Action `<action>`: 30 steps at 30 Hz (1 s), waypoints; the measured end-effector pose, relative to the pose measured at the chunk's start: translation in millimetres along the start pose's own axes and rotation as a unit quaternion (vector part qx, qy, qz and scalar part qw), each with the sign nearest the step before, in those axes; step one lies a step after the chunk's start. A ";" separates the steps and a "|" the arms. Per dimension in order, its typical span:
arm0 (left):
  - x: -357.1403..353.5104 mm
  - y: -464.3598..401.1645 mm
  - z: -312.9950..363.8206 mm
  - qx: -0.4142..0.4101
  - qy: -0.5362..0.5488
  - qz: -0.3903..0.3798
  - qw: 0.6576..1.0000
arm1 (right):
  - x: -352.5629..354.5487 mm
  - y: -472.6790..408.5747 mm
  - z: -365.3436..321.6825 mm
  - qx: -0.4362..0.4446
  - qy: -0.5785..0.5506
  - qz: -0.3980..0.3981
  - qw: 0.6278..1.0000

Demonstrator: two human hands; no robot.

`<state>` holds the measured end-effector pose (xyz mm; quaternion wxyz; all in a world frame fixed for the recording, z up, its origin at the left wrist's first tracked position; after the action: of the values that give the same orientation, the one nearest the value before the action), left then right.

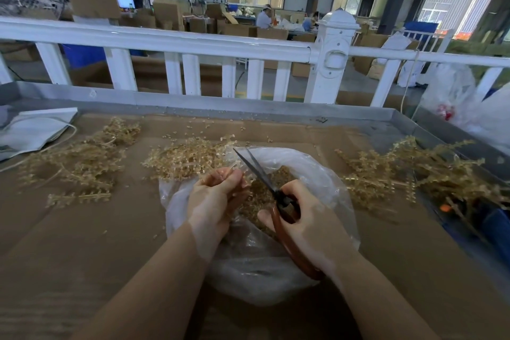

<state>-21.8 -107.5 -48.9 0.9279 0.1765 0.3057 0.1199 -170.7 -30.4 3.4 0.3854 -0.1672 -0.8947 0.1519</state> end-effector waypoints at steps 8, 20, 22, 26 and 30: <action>5.0 -1.2 1.1 0.004 0.040 0.023 0.999 | -5.3 4.3 -4.1 0.015 0.043 -0.036 0.998; 1.9 -1.4 1.1 -0.003 0.051 0.014 0.999 | -12.3 0.7 -6.7 0.004 0.049 -0.073 0.996; 1.5 -1.3 1.1 -0.002 0.050 0.012 0.999 | -11.9 0.2 -8.0 0.009 0.057 -0.070 0.996; -1.0 -1.1 -0.2 0.004 0.050 0.002 0.999 | -12.5 -0.7 -9.2 0.008 0.047 -0.065 0.997; -1.9 -1.9 -2.3 0.016 0.057 -0.006 0.998 | -12.5 -2.6 -10.9 0.017 0.047 -0.054 0.997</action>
<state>-24.5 -109.3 -50.4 0.9068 0.1827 0.3606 0.1196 -155.0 -36.4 3.7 0.4376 -0.1193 -0.8804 0.1384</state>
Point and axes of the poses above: each hand's wrist, its own y-axis away from the middle knuckle, its own x-axis out of the back of the hand, z = x × y, the point moved 9 cm from there along -y, towards the middle knuckle, and after that the axes turned 11 degrees about z, right-handed, at the moved point
